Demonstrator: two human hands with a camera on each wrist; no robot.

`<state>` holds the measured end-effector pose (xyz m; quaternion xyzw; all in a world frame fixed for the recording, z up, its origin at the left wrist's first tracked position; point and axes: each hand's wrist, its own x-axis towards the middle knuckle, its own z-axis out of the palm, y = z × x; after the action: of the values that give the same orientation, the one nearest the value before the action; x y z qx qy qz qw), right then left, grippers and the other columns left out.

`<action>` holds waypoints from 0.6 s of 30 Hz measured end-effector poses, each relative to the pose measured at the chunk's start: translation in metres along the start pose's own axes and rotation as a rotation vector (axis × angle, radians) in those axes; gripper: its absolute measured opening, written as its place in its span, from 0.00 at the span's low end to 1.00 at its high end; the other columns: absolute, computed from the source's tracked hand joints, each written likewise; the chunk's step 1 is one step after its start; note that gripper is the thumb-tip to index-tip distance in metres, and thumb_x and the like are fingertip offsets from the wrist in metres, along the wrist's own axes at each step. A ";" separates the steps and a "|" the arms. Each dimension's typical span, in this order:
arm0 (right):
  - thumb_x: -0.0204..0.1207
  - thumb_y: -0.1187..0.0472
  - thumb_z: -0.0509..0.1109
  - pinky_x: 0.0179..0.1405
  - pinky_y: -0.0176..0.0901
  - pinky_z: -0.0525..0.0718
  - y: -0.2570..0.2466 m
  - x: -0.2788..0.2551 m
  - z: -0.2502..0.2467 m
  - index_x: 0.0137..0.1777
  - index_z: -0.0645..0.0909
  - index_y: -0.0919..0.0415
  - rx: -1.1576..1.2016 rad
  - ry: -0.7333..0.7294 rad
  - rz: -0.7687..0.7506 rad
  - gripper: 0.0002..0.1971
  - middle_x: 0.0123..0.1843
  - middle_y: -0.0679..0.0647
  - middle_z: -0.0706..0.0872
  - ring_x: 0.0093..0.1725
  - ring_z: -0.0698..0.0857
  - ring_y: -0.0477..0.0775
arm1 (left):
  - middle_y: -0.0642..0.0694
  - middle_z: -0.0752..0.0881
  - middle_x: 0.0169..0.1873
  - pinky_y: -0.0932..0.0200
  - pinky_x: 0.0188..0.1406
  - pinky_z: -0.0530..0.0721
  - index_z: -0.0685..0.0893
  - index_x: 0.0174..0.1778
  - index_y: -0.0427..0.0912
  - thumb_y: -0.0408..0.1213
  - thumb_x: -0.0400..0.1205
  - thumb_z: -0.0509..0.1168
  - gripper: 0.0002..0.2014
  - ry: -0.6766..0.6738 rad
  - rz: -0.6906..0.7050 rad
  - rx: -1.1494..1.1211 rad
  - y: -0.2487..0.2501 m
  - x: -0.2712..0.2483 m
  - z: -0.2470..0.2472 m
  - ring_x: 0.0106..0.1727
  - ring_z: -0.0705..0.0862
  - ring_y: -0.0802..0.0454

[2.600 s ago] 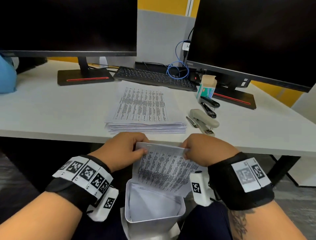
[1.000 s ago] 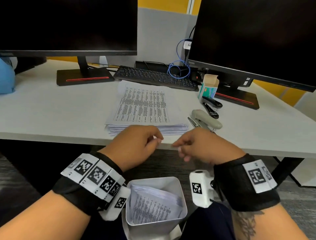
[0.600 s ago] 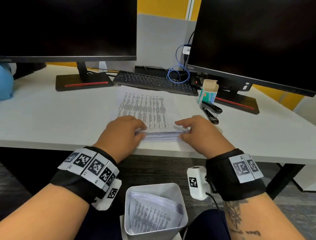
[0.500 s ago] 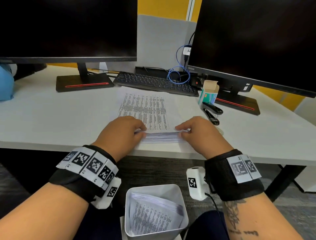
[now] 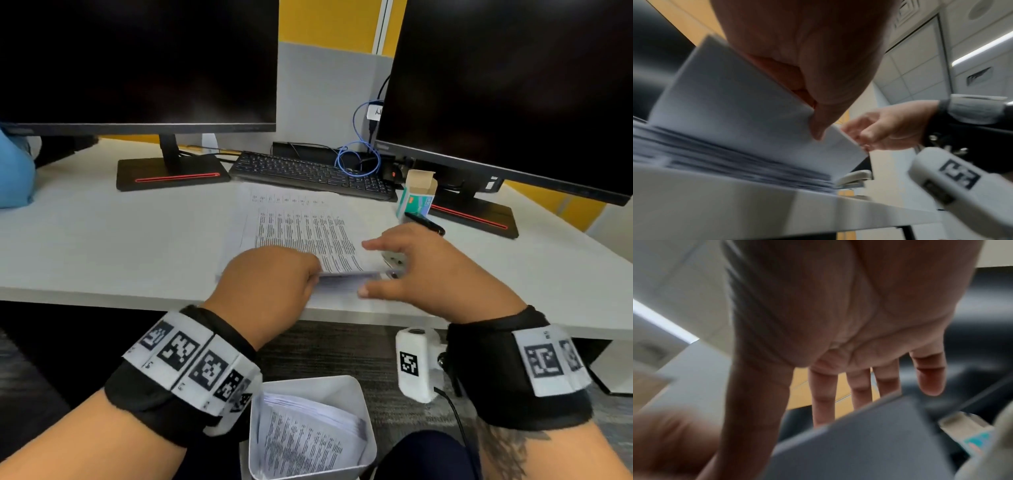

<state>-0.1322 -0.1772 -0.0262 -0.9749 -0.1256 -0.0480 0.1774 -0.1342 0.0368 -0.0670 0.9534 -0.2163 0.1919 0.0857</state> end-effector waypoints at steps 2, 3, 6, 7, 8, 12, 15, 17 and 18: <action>0.61 0.37 0.80 0.70 0.53 0.74 -0.015 0.001 0.012 0.72 0.76 0.37 -0.181 -0.081 -0.040 0.37 0.68 0.44 0.78 0.69 0.76 0.49 | 0.51 0.85 0.39 0.56 0.34 0.71 0.83 0.51 0.54 0.47 0.85 0.56 0.10 -0.051 0.038 0.020 0.015 -0.002 0.000 0.44 0.83 0.48; 0.65 0.40 0.78 0.66 0.52 0.76 -0.021 0.002 0.022 0.71 0.77 0.38 -0.231 -0.114 -0.063 0.32 0.66 0.45 0.80 0.68 0.78 0.51 | 0.51 0.86 0.40 0.56 0.35 0.74 0.83 0.52 0.55 0.50 0.84 0.56 0.11 -0.064 0.052 0.007 0.020 -0.003 -0.001 0.45 0.84 0.49; 0.79 0.53 0.68 0.48 0.44 0.77 -0.027 0.007 0.040 0.66 0.81 0.43 -0.267 -0.170 -0.093 0.16 0.58 0.52 0.85 0.60 0.85 0.57 | 0.54 0.89 0.40 0.56 0.42 0.82 0.87 0.50 0.57 0.64 0.80 0.56 0.20 -0.053 -0.013 -0.183 0.017 -0.002 -0.016 0.44 0.85 0.54; 0.82 0.56 0.65 0.51 0.44 0.78 -0.026 0.007 0.041 0.70 0.79 0.44 -0.241 -0.167 -0.070 0.17 0.62 0.53 0.85 0.62 0.84 0.57 | 0.54 0.89 0.38 0.56 0.42 0.82 0.88 0.46 0.55 0.66 0.79 0.54 0.24 0.002 -0.073 -0.274 0.012 -0.002 -0.022 0.42 0.85 0.54; 0.85 0.58 0.62 0.56 0.43 0.78 -0.022 0.006 0.040 0.74 0.77 0.43 -0.203 -0.146 -0.049 0.19 0.67 0.53 0.84 0.65 0.83 0.56 | 0.53 0.88 0.36 0.55 0.41 0.82 0.87 0.42 0.51 0.67 0.79 0.53 0.26 0.084 -0.138 -0.330 0.003 0.000 -0.026 0.41 0.84 0.54; 0.88 0.57 0.57 0.41 0.27 0.74 -0.017 -0.005 0.023 0.76 0.71 0.33 -0.016 -0.030 -0.077 0.22 0.64 0.44 0.85 0.49 0.83 0.40 | 0.44 0.85 0.35 0.55 0.32 0.78 0.80 0.43 0.46 0.61 0.85 0.49 0.24 0.180 -0.531 -0.479 -0.031 0.009 -0.026 0.36 0.84 0.46; 0.88 0.54 0.58 0.35 0.17 0.70 -0.019 -0.014 0.011 0.75 0.73 0.32 0.091 -0.078 -0.081 0.20 0.43 0.31 0.76 0.36 0.75 0.30 | 0.35 0.88 0.39 0.54 0.28 0.85 0.76 0.61 0.43 0.62 0.85 0.51 0.25 -0.010 -0.832 -1.059 -0.035 0.012 -0.015 0.31 0.86 0.41; 0.84 0.50 0.64 0.52 0.18 0.70 -0.017 -0.021 0.008 0.70 0.77 0.29 0.161 -0.225 -0.084 0.18 0.58 0.29 0.82 0.51 0.78 0.26 | 0.34 0.91 0.42 0.50 0.32 0.89 0.78 0.64 0.43 0.55 0.87 0.55 0.21 -0.122 -0.881 -1.382 -0.034 0.011 -0.009 0.35 0.89 0.40; 0.81 0.48 0.68 0.64 0.25 0.70 -0.017 -0.024 0.008 0.66 0.79 0.27 0.186 -0.324 -0.081 0.17 0.66 0.30 0.81 0.61 0.78 0.28 | 0.35 0.92 0.46 0.46 0.37 0.90 0.80 0.64 0.43 0.50 0.88 0.57 0.17 -0.153 -0.885 -1.500 -0.035 0.010 -0.005 0.40 0.91 0.39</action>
<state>-0.1592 -0.1645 -0.0311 -0.9435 -0.1956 0.1141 0.2420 -0.1116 0.0655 -0.0612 0.6523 0.0994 -0.1166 0.7423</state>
